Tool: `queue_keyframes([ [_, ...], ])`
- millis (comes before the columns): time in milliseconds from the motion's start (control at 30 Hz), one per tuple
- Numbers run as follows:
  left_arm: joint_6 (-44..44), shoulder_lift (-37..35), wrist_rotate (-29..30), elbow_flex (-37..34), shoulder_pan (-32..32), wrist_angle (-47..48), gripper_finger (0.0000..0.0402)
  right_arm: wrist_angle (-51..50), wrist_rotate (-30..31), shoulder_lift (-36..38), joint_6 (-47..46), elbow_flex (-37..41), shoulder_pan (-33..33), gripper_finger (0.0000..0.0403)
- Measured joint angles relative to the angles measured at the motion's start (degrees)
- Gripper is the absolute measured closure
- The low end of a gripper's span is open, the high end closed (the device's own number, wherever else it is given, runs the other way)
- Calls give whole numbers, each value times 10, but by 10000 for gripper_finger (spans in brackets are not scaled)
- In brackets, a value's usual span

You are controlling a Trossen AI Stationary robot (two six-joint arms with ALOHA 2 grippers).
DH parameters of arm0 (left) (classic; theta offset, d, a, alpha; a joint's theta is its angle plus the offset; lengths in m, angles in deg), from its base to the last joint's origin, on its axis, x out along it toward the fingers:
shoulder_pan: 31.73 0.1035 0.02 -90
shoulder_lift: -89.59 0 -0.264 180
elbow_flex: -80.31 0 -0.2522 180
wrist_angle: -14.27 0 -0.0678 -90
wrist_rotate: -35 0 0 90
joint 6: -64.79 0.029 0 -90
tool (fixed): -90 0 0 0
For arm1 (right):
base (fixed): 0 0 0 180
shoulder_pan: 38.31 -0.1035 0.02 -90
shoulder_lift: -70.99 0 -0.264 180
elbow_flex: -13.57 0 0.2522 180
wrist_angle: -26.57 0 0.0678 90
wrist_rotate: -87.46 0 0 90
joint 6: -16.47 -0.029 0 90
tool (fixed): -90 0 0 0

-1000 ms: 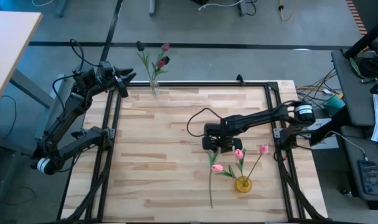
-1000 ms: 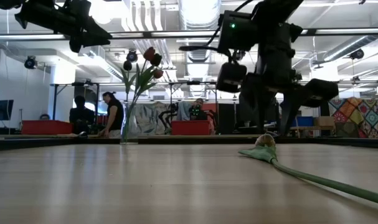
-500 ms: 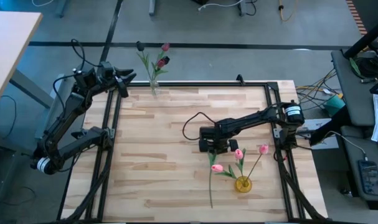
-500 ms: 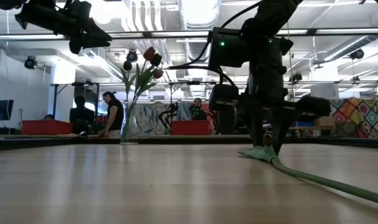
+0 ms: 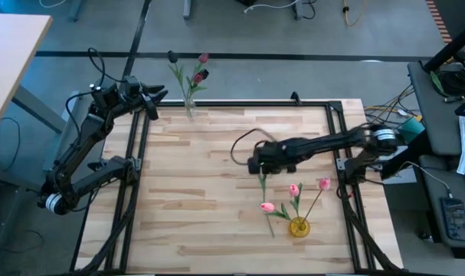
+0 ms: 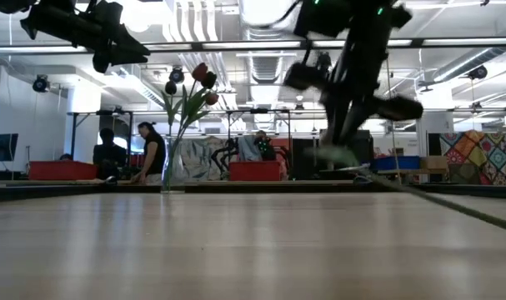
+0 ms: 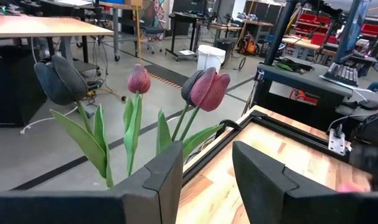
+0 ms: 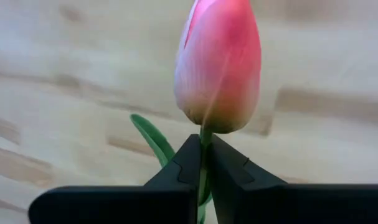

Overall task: Sort flowers into vase by color
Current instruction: Put the yellow-pink flower into the yellow flower vase

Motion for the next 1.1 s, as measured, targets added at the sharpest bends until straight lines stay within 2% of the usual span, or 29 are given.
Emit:
queue_keyframes([
  [300,8,-1,1,0,0,0,277,-65,150,218,100,0,1,390],
  [500,9,-2,1,0,0,-7,277,-89,199,349,194,0,-6,390],
  [800,11,-2,1,8,0,-30,277,-95,180,493,303,0,-28,390],
  [1100,11,-2,1,26,0,-31,277,-145,97,600,320,0,-77,390],
])
